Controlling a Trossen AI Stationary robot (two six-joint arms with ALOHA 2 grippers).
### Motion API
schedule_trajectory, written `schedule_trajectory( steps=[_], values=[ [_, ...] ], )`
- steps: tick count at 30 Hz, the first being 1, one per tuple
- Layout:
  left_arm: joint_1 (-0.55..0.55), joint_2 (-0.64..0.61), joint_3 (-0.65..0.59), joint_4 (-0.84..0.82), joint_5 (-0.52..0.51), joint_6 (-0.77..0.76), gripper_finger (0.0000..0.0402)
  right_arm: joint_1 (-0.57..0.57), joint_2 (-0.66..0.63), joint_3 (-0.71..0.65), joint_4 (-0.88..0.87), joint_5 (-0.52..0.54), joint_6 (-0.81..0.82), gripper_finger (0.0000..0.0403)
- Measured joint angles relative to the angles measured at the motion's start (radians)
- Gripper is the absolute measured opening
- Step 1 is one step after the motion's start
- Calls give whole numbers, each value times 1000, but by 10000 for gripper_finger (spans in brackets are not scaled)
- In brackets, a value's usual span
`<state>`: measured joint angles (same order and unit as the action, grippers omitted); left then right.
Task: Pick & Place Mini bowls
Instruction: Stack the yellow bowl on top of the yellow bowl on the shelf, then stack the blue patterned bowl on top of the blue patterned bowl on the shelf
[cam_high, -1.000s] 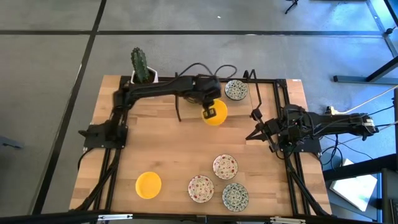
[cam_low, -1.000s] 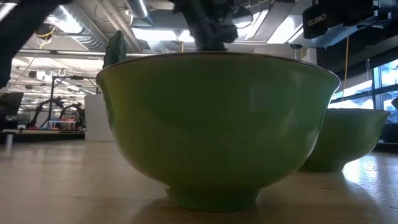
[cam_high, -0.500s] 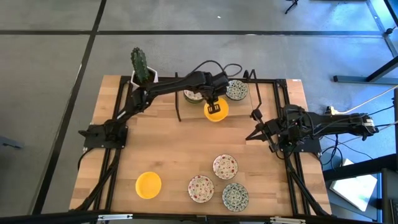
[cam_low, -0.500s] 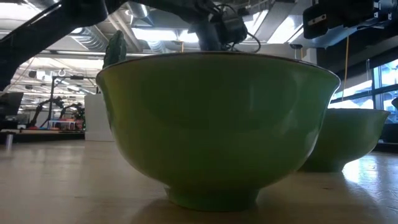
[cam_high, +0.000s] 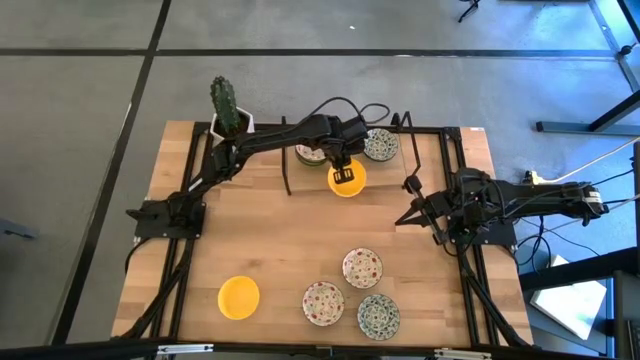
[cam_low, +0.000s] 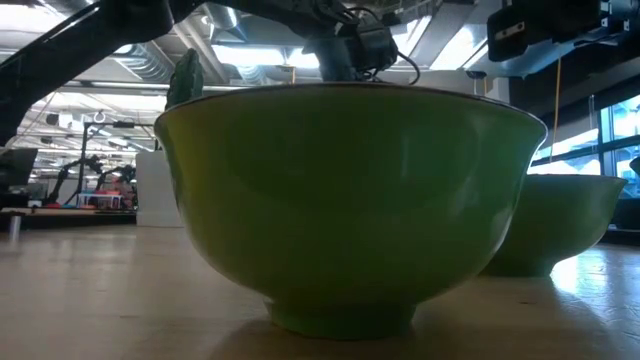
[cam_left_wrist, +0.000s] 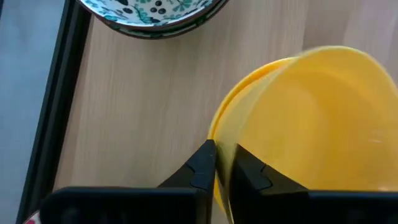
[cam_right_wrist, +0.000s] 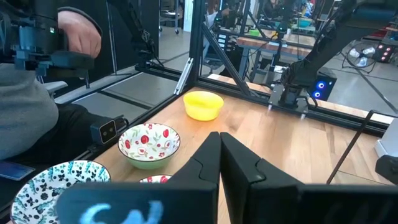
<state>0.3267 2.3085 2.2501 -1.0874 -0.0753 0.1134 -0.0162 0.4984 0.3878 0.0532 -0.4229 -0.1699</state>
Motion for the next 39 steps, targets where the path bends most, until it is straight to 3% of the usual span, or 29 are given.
schedule_trajectory(
  steps=[10,16,19,22,25,28,31,39],
  values=[
    [0,-2,0,25,-38,13,101,0,0,0,9,0,0,10],
    [-20,-14,108,-23,-52,85,138,0,0,0,9,0,0,10],
    [-68,-111,69,-83,-10,101,137,0,0,0,7,1,-2,10],
    [-150,-229,69,-252,14,45,116,0,0,0,-6,1,-15,10],
    [-274,-373,13,-294,-41,39,80,0,0,0,-15,3,-19,10],
    [-379,-548,-120,-228,-135,-17,37,0,0,0,-10,3,-25,10],
    [-433,-779,-343,-95,-186,-91,7,0,0,0,-6,3,-29,10],
    [-489,-1450,-1260,511,-250,-303,2,0,1,0,28,3,-29,10]
  ],
)
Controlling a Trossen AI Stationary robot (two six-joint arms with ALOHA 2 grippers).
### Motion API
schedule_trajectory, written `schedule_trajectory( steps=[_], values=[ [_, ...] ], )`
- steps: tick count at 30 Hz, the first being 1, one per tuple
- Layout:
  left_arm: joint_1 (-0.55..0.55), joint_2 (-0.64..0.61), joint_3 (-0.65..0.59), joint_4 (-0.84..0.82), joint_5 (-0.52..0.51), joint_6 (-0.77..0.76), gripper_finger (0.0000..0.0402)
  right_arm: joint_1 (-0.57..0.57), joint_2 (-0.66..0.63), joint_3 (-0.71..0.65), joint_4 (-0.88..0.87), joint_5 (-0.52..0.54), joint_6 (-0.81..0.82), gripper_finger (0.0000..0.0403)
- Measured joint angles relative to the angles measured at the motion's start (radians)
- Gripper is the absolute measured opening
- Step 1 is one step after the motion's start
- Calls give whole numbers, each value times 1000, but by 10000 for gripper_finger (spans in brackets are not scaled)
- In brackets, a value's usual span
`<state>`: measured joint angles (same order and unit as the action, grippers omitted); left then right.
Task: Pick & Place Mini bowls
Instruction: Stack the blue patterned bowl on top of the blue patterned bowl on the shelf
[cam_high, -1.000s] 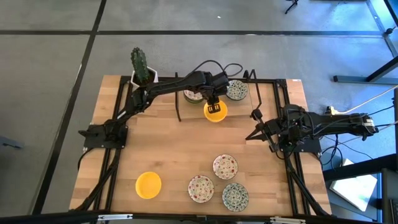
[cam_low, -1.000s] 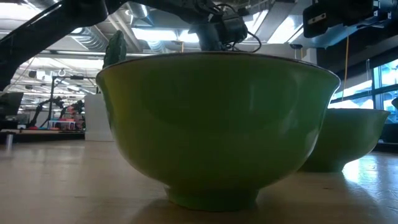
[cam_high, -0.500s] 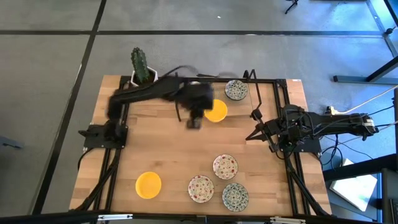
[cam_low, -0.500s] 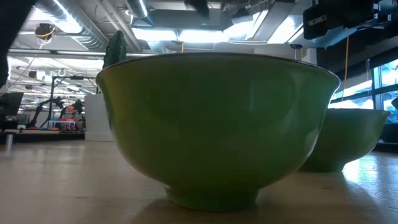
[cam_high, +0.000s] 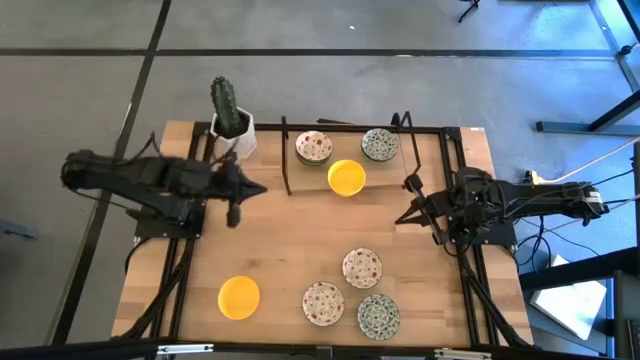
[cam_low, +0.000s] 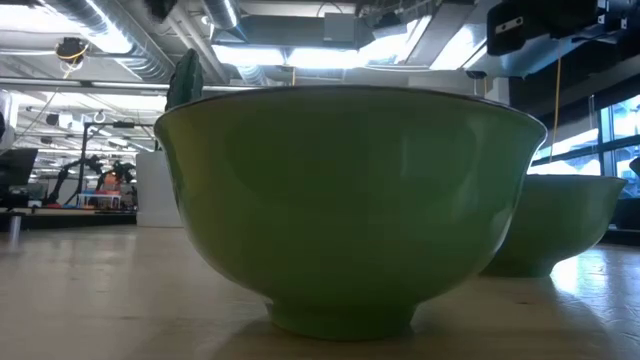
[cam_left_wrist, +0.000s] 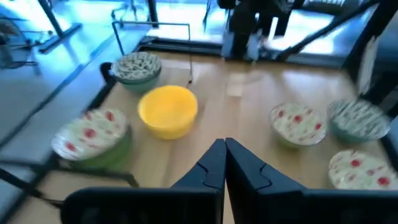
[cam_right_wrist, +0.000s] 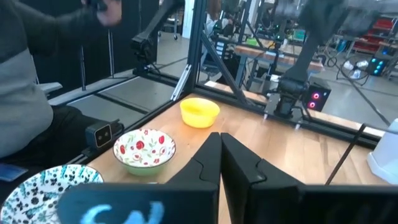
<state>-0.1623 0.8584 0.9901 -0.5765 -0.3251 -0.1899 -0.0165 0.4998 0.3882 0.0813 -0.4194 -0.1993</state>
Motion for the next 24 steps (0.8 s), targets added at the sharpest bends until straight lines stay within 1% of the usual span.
schedule_trajectory(
  steps=[2,5,8,10,12,13,16,19,24],
  values=[
    [-2,-133,-217,185,6,-40,3,0,2,0,14,0,0,10],
    [-1,-261,-465,448,13,-34,2,0,5,0,26,0,4,10],
    [14,-306,-624,662,9,43,2,0,10,0,34,0,5,10],
    [23,-313,-691,747,21,85,2,0,16,0,47,0,7,10],
    [18,-330,-727,766,39,126,2,0,20,0,68,0,8,10],
    [15,-353,-738,743,38,136,2,0,20,0,81,0,10,10],
    [6,-463,-745,645,-9,130,3,0,19,0,89,0,14,10],
    [-6,-584,-744,585,-23,130,2,0,19,0,89,0,10,10],
    [-14,-719,-789,565,-23,221,2,0,22,0,97,1,-15,10]
  ],
)
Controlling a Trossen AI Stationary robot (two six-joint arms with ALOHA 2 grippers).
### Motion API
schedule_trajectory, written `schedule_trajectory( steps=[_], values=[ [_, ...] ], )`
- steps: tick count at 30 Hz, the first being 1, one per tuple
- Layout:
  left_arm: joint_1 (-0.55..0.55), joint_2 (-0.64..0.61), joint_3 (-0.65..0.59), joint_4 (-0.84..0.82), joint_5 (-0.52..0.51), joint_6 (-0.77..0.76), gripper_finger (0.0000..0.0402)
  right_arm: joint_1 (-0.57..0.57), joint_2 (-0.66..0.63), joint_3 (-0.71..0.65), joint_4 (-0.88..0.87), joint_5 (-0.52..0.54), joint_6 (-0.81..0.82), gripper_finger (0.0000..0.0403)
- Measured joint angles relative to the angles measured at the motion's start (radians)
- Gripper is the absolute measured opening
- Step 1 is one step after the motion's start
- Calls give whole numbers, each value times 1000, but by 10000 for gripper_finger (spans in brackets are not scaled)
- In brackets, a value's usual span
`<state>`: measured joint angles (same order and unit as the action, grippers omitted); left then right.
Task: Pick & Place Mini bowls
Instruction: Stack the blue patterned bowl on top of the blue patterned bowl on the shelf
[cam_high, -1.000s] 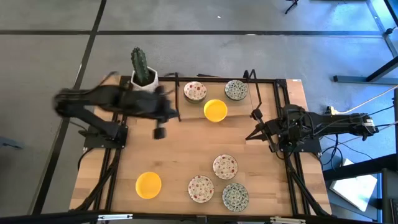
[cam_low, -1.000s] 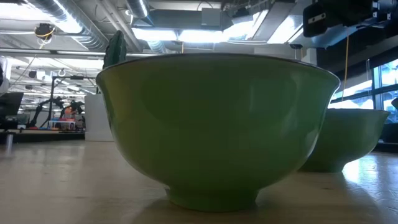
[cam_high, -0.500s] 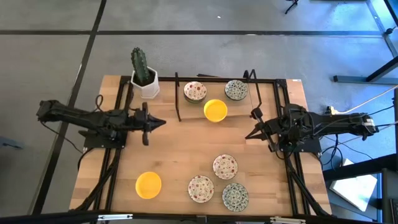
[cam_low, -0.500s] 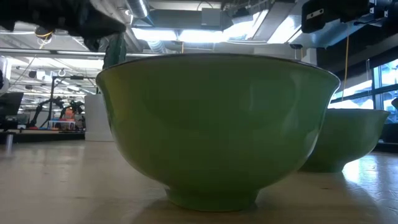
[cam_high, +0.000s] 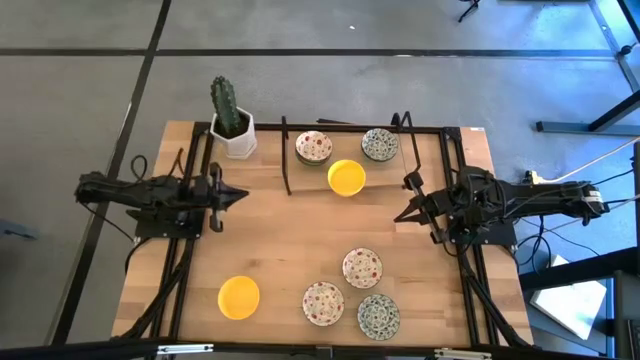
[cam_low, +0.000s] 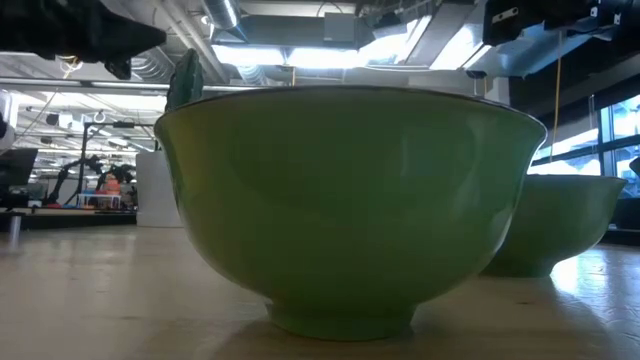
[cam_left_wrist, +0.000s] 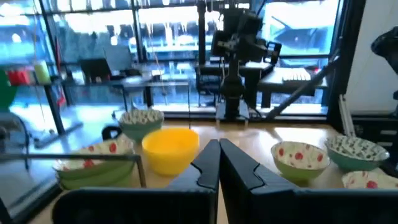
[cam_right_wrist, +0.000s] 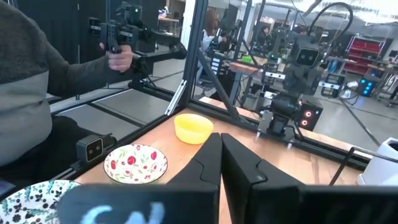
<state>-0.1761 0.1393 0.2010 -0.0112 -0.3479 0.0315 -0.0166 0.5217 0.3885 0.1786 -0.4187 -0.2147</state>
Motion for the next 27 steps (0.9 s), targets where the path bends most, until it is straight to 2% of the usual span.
schedule_trajectory(
  steps=[4,8,10,12,14,17,19,23,27],
  values=[
    [12,-55,-70,100,15,68,2,0,0,0,-6,8,-2,10],
    [24,-60,-135,207,65,112,3,0,14,0,-43,8,-40,10],
    [24,-58,-157,217,58,121,2,0,28,0,-43,8,-45,10],
    [24,-57,-182,219,40,107,2,1,48,10,-40,9,18,10],
    [24,-56,-192,180,36,69,3,22,85,55,-115,33,35,10],
    [24,-48,-192,110,34,46,6,112,186,146,-344,241,74,10],
    [24,-49,-192,104,26,43,8,183,273,227,-464,329,133,10],
    [24,-49,-192,97,26,32,6,341,456,395,-648,348,295,10],
    [24,-46,-192,77,26,31,4,472,619,592,-808,344,569,10]
  ],
)
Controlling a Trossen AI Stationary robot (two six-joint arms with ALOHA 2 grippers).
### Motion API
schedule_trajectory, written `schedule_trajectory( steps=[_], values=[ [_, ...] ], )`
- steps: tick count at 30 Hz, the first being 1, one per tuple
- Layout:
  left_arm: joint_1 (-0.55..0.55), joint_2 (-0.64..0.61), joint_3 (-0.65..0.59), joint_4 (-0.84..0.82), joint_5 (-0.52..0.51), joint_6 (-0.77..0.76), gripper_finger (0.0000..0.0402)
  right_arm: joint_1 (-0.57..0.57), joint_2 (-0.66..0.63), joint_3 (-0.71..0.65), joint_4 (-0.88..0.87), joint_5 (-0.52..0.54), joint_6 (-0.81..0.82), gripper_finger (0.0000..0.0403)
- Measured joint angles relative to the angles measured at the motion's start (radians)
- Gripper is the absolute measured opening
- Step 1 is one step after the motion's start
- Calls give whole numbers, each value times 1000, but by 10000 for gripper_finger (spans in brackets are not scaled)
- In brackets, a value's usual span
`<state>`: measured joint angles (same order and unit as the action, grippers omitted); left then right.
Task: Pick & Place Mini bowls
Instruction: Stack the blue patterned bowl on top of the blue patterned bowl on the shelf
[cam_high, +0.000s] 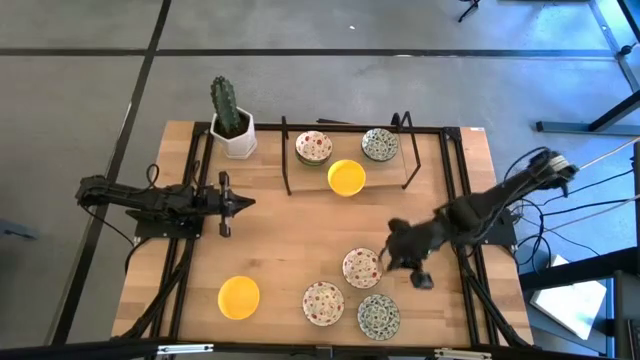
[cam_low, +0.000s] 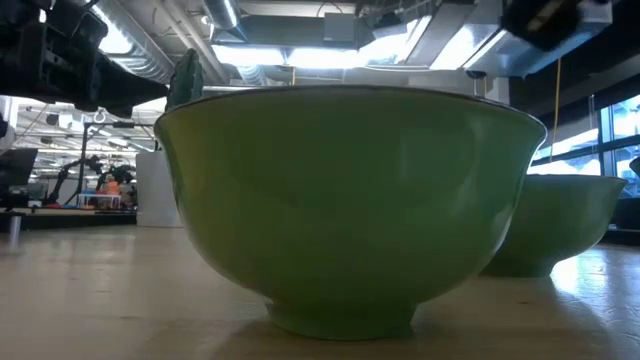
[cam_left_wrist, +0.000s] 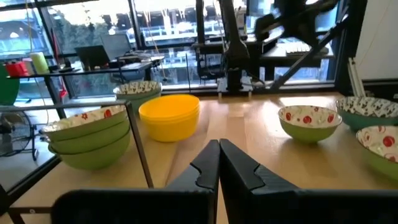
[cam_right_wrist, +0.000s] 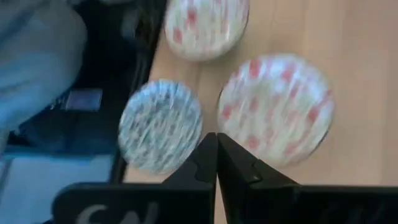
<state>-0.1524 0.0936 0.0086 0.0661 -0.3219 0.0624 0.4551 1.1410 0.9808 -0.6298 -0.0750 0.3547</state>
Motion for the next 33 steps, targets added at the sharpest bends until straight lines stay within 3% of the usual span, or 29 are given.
schedule_trajectory(
  steps=[8,12,26,33],
  values=[
    [0,3,0,-7,1,2,4,206,316,378,-274,91,268,10],
    [0,6,0,-8,1,2,4,238,428,468,-411,128,421,20],
    [0,6,0,-8,1,0,4,260,634,455,-462,127,609,204],
    [0,6,0,-8,1,0,4,263,660,455,-453,117,698,250]
  ],
)
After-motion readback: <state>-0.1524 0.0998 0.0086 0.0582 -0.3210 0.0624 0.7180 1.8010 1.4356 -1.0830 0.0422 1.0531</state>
